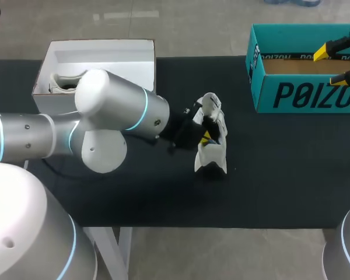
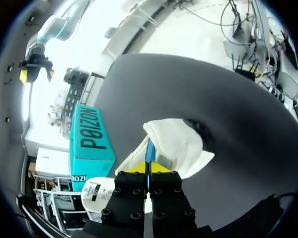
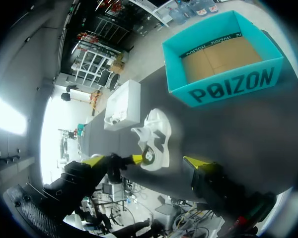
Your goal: Take the shoe out of the shoebox, open the shoe tongue, remove and reinsert the insole, then place the shoe into the shoebox
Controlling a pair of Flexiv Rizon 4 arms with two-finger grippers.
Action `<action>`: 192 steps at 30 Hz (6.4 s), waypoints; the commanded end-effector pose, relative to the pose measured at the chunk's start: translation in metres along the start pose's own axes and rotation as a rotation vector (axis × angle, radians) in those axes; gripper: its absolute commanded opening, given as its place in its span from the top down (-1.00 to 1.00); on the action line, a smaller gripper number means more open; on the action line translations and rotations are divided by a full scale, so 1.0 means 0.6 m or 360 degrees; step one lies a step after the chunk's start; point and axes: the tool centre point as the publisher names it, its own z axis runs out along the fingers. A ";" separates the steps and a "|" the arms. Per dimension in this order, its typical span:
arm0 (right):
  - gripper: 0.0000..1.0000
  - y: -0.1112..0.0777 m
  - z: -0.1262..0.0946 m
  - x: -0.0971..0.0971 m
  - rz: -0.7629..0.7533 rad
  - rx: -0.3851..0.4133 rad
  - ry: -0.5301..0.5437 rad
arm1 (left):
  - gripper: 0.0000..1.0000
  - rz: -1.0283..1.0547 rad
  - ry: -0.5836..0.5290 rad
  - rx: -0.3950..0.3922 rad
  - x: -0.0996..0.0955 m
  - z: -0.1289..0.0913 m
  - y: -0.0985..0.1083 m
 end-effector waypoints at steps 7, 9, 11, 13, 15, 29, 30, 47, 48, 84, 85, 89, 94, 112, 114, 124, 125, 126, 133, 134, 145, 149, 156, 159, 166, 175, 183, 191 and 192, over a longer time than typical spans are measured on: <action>-1.00 -0.001 0.000 0.000 0.0003 -0.0002 -0.0005 | 1.00 -0.0032 0.0014 0.0078 0.002 0.026 0.001; -1.00 -0.001 0.000 0.000 0.0003 -0.0002 -0.0005 | 1.00 -0.0051 0.0041 0.0097 0.008 0.031 0.000; -1.00 -0.001 0.000 0.000 0.0003 -0.0002 -0.0005 | 1.00 -0.0059 0.0066 0.0099 0.015 0.036 -0.001; -1.00 -0.001 0.000 0.000 0.0003 -0.0002 -0.0005 | 1.00 -0.0068 0.0099 0.0105 0.020 0.039 -0.001; -1.00 -0.001 0.000 0.000 0.0003 -0.0002 -0.0005 | 1.00 -0.0075 0.0118 0.0104 0.024 0.042 -0.002; -1.00 -0.001 0.000 0.000 0.0003 -0.0002 -0.0005 | 0.15 -0.0062 0.0025 0.0094 -0.018 -0.022 -0.004; -1.00 -0.001 0.000 0.000 0.0003 -0.0002 -0.0005 | 0.01 -0.0057 0.0057 0.0086 -0.020 -0.025 -0.001; -1.00 -0.001 0.000 0.000 0.0003 -0.0002 -0.0005 | 1.00 0.0291 0.0956 0.0064 -0.102 -0.049 0.021; -1.00 -0.001 0.000 0.000 0.0003 -0.0002 -0.0005 | 1.00 0.0317 0.1012 0.0076 -0.103 -0.050 0.019; -1.00 -0.001 0.000 0.000 0.0003 -0.0002 -0.0005 | 1.00 0.0506 0.1573 0.0233 0.004 0.043 0.021; -1.00 -0.001 0.000 0.000 0.0003 -0.0002 -0.0005 | 1.00 0.0492 0.1573 0.0245 0.005 0.043 0.021; -1.00 -0.001 0.000 0.000 0.0003 -0.0002 -0.0005 | 1.00 0.0478 0.1514 0.0212 0.001 0.035 0.025; -1.00 -0.001 0.000 0.000 0.0003 -0.0002 -0.0005 | 1.00 0.0472 0.1511 0.0204 -0.007 0.020 0.026; -1.00 -0.001 0.000 0.000 0.0003 -0.0002 -0.0005 | 1.00 0.0468 0.1589 0.0252 0.015 0.032 0.020; -1.00 -0.001 0.000 0.000 0.0003 -0.0002 -0.0005 | 1.00 0.0469 0.1587 0.0252 0.017 0.036 0.021; -1.00 -0.001 0.000 0.000 0.0003 -0.0002 -0.0005 | 1.00 0.0461 0.1623 0.0262 0.047 0.063 0.014; -1.00 -0.001 0.000 0.000 0.0003 -0.0002 -0.0005 | 1.00 0.0467 0.1623 0.0252 0.051 0.067 0.013; -1.00 -0.001 0.000 0.000 0.0003 -0.0002 -0.0005 | 1.00 0.0463 0.1618 0.0262 0.056 0.072 0.010; -1.00 -0.001 0.000 0.000 0.0003 -0.0002 -0.0005 | 1.00 0.0442 0.1550 0.0153 0.083 0.098 0.013; -1.00 -0.001 0.000 0.000 0.0003 -0.0002 -0.0005 | 1.00 0.0436 0.1503 0.0144 0.084 0.100 0.013; -1.00 -0.001 0.000 0.000 0.0003 -0.0002 -0.0005 | 1.00 0.0406 0.1201 0.0010 0.043 0.059 0.030; -1.00 -0.001 0.000 0.000 0.0003 -0.0002 -0.0005 | 1.00 0.0430 0.1171 -0.0056 0.028 0.054 0.042; -1.00 -0.001 0.000 0.000 0.0003 -0.0002 -0.0005 | 1.00 0.0513 0.1387 -0.0137 0.042 0.075 0.055; -1.00 -0.001 0.000 0.000 0.0003 -0.0002 -0.0005 | 1.00 0.0522 0.1434 -0.0123 0.046 0.083 0.055; -1.00 -0.001 0.000 0.000 0.0003 -0.0002 -0.0005 | 1.00 0.0543 0.1484 -0.0208 0.076 0.102 0.067; -1.00 -0.001 0.000 0.000 0.0003 -0.0002 -0.0005 | 1.00 0.0551 0.1309 -0.0195 0.095 0.127 0.060; -1.00 -0.001 0.000 0.000 0.0003 -0.0002 -0.0005 | 1.00 0.0351 0.0979 -0.0037 0.074 0.129 0.060; -1.00 -0.001 0.000 0.000 0.0003 -0.0002 -0.0005 | 1.00 0.0287 0.0882 0.0086 0.041 0.114 0.047; -1.00 -0.001 0.000 0.000 0.0003 -0.0002 -0.0005 | 1.00 0.0298 0.0890 0.0091 0.036 0.109 0.044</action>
